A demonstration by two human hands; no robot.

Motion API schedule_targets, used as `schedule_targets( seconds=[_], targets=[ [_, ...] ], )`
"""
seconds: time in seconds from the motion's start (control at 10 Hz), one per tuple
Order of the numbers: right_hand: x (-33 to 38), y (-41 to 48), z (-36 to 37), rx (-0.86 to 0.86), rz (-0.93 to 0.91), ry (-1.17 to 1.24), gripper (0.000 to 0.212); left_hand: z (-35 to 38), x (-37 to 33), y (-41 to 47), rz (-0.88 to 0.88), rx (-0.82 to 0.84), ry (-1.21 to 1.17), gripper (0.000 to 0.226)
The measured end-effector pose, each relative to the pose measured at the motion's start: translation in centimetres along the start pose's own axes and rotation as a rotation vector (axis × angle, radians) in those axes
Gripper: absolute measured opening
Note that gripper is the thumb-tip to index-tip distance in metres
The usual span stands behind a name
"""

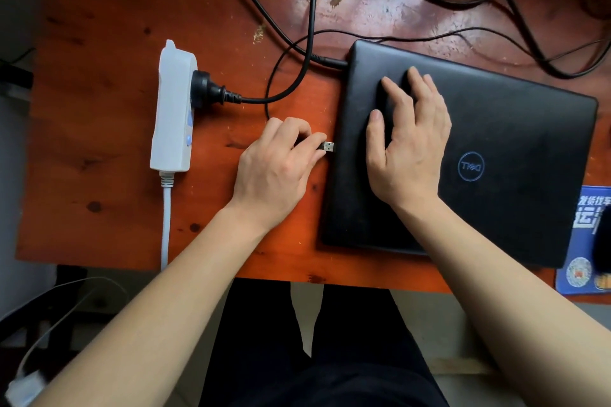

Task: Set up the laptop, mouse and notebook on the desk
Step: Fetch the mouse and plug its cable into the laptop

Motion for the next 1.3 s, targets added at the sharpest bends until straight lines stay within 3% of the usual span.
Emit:
schedule_targets(
  seconds=[0.3,0.7,1.0,1.3],
  targets=[
    [-0.2,0.0,0.15,0.002,0.005,-0.003,0.043,0.02,0.11,-0.6,0.087,0.019,-0.05,0.019],
    [-0.12,-0.08,0.19,0.009,0.006,-0.001,0.042,0.52,-0.27,-0.57,-0.081,-0.023,-0.028,0.019],
    [-0.02,-0.03,0.09,0.019,0.011,-0.004,0.043,0.33,-0.04,-0.93,0.012,0.011,-0.06,0.016],
    [0.07,0.03,0.09,0.02,0.014,-0.001,0.042,0.62,-0.44,-0.24,-0.216,-0.118,-0.056,0.018]
  ],
)
Point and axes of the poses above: each hand's wrist, its own y-axis towards the middle knuckle, its own z-axis out of the palm, x = y × z, the point moved 5 cm from there along y, towards the middle knuckle, and after that the axes turned 2 degrees about -z, right-handed, at the moved point
